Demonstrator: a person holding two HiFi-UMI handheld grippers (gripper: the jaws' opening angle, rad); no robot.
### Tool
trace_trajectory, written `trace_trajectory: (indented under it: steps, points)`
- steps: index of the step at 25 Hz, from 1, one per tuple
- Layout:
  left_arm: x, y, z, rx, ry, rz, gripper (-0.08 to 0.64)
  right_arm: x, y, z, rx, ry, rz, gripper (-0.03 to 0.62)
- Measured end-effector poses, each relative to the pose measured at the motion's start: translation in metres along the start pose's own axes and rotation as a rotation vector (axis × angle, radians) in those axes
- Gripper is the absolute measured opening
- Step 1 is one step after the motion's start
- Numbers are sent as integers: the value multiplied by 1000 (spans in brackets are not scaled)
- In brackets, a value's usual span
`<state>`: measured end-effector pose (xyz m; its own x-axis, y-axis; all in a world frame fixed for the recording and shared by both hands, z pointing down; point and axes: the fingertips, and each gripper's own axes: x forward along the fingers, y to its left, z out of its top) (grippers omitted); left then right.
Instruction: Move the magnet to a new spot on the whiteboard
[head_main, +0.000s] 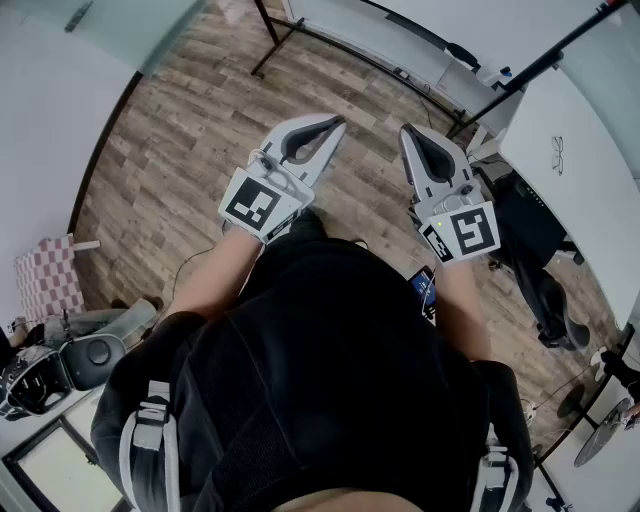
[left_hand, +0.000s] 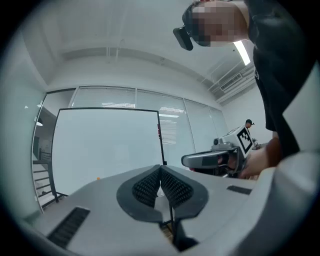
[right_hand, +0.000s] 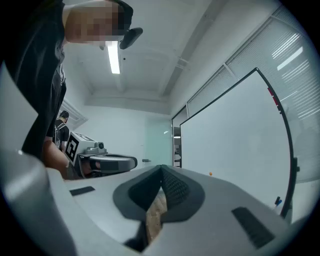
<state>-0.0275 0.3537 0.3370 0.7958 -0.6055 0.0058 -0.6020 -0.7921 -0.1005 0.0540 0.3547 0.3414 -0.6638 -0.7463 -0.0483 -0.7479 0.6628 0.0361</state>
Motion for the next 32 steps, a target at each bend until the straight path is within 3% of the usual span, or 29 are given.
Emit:
trace_trajectory:
  steps: [18,26,32]
  points:
    - [7,14,-7,-36,12,23,5,6,-16,-6,24,7,2,2]
    - [12,48,-12,-54,-1,25,5,37,-15,-9,27,19,-1,2]
    - [16,95,-18,-64,-7,29,5,81,-22,-10,21,26,-11,2]
